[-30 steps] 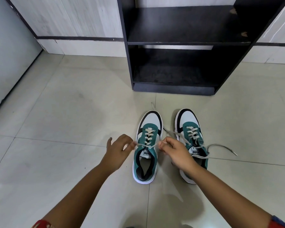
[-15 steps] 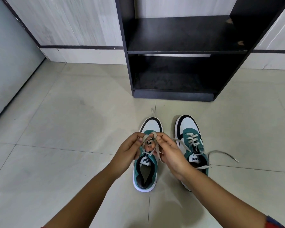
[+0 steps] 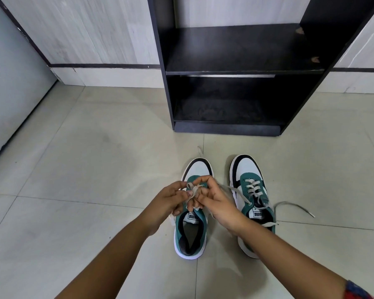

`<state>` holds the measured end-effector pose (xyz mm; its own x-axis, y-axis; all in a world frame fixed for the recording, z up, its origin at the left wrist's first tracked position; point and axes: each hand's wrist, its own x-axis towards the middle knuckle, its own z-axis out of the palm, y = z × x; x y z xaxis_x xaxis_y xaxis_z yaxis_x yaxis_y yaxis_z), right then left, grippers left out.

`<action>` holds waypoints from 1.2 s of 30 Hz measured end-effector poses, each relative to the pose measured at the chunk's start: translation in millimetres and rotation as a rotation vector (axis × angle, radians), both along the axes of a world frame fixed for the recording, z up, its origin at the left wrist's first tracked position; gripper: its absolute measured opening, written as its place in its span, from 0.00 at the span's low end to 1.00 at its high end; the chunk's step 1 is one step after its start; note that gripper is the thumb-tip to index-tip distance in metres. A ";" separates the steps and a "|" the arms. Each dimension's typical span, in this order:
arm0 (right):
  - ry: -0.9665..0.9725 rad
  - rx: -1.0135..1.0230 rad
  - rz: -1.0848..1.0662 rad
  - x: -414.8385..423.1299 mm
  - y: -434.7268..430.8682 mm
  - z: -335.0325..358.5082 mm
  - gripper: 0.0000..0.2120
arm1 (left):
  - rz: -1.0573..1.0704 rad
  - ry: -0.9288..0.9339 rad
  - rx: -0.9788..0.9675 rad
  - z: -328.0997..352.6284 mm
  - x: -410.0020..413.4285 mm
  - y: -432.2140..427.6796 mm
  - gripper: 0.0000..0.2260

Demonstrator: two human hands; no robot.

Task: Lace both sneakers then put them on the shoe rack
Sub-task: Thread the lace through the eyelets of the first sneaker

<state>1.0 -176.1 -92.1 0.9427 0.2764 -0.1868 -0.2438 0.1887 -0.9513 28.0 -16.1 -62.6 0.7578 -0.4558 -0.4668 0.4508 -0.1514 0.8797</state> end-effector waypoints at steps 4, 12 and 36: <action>-0.066 -0.029 0.044 -1.6 -0.4 4.1 0.09 | 0.104 -0.009 0.030 2.4 1.2 -4.1 0.03; 0.157 -0.059 -0.202 6.9 2.1 3.2 0.04 | 0.074 -0.359 0.266 6.2 -6.3 -4.7 0.03; -0.174 -0.695 -0.332 -26.5 1.4 15.5 0.14 | 0.158 0.185 0.283 16.7 7.6 -5.6 0.09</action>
